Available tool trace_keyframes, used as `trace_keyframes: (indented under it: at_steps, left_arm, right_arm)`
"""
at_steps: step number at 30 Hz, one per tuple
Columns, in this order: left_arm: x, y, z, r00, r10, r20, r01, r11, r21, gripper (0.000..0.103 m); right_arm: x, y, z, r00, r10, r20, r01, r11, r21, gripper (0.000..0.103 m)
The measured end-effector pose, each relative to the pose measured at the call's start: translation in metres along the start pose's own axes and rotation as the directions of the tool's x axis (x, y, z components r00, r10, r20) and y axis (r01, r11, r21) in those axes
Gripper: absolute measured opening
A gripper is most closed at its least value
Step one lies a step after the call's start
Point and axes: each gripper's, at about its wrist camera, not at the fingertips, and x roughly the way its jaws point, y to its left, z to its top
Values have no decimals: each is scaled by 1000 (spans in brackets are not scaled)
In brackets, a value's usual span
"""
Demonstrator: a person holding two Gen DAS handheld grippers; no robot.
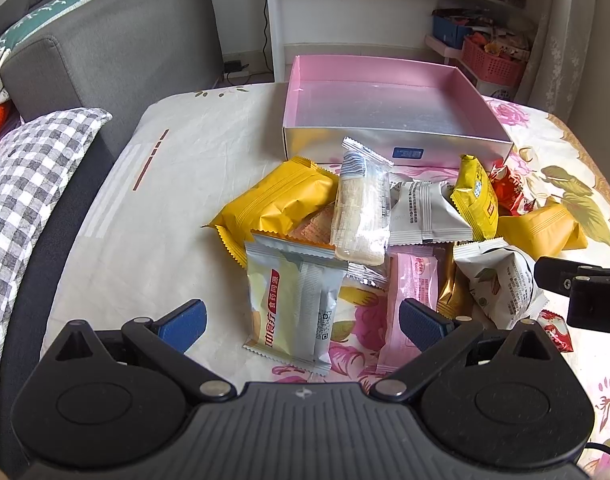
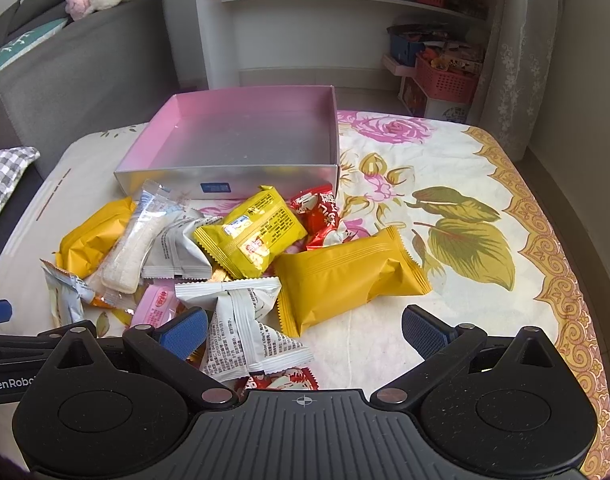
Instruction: Organize snacks
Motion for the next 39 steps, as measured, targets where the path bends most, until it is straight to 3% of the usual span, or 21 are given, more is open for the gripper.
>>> trace_keyframes:
  at_steps: [39]
  left_arm:
    - [-1, 1, 0, 1000, -5, 4, 5, 1000, -2, 103]
  right_arm:
    - [0, 0, 0, 1000, -7, -1, 7, 1000, 1, 103]
